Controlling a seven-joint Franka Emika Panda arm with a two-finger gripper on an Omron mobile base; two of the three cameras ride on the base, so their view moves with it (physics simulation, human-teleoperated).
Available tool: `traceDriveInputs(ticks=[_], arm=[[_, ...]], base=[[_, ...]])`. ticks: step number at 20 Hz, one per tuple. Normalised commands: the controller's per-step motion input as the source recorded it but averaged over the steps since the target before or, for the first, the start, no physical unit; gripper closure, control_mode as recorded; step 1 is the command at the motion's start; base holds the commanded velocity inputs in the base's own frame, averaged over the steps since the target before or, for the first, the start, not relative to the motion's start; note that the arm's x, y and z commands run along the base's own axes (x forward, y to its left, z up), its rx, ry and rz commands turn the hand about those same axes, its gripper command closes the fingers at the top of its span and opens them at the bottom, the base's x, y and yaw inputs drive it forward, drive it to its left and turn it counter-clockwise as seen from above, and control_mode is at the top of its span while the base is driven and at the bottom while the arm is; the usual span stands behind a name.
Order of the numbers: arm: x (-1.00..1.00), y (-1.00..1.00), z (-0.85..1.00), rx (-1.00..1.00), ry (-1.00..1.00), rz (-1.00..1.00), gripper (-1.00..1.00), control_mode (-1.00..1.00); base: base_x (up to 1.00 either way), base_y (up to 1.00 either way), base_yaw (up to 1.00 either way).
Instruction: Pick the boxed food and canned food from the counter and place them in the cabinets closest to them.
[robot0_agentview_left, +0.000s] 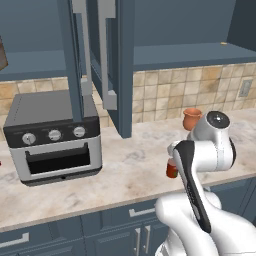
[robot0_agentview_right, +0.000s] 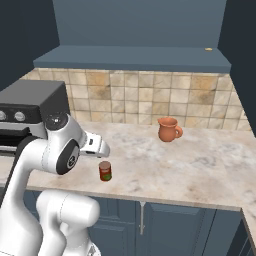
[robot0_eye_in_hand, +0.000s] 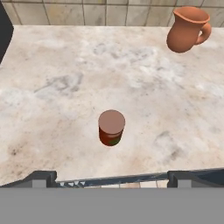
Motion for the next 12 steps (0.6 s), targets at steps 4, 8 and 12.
traceDriveInputs(ticks=[4, 8, 12], arm=[[0.00, 0.00, 0.00, 0.00, 0.00, 0.00, -1.00, -1.00], [0.05, 0.00, -0.06, 0.00, 0.00, 0.00, -1.00, -1.00], [0.12, 0.00, -0.22, 0.00, 0.00, 0.00, -1.00, -1.00]], base=[[0.00, 0.00, 0.00], [0.00, 0.00, 0.00], [0.00, 0.00, 0.00]])
